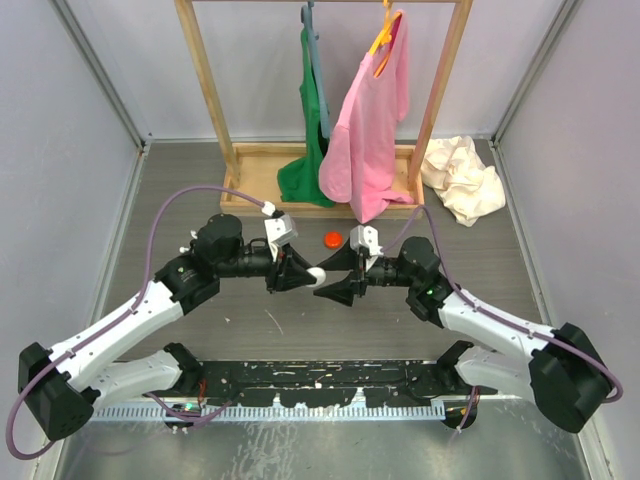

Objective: Insert the wireless bluetooth earbuds into the charging case
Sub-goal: Pick up the charging case at the center of the board.

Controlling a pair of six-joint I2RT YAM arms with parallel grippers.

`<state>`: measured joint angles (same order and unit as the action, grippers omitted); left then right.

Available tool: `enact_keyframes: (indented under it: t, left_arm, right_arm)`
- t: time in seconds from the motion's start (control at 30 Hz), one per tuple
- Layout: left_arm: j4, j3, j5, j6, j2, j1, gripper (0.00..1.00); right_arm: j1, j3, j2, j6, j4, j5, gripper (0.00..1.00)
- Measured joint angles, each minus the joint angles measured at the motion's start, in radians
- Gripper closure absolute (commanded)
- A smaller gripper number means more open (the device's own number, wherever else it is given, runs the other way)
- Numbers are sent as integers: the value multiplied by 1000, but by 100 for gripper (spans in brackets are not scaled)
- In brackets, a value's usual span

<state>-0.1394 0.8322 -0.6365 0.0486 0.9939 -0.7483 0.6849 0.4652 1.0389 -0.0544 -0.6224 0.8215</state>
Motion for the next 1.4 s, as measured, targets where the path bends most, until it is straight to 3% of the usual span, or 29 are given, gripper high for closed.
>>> enact_keyframes:
  t: [0.23, 0.57, 0.87, 1.4]
  left_arm:
    - [-4, 0, -19, -51, 0, -5, 84]
    - [0, 0, -23, -69, -5, -10, 84]
    - [41, -16, -24, -64, -23, -15, 84]
    - [84, -29, -26, -61, -24, -26, 84]
  right_arm:
    - [0, -14, 92, -35, -134, 34, 47]
    - [0, -81, 94, -96, -341, 41, 54]
    - [0, -109, 114, -143, -449, 35, 62]
    - [-5, -136, 143, -204, -555, 26, 65]
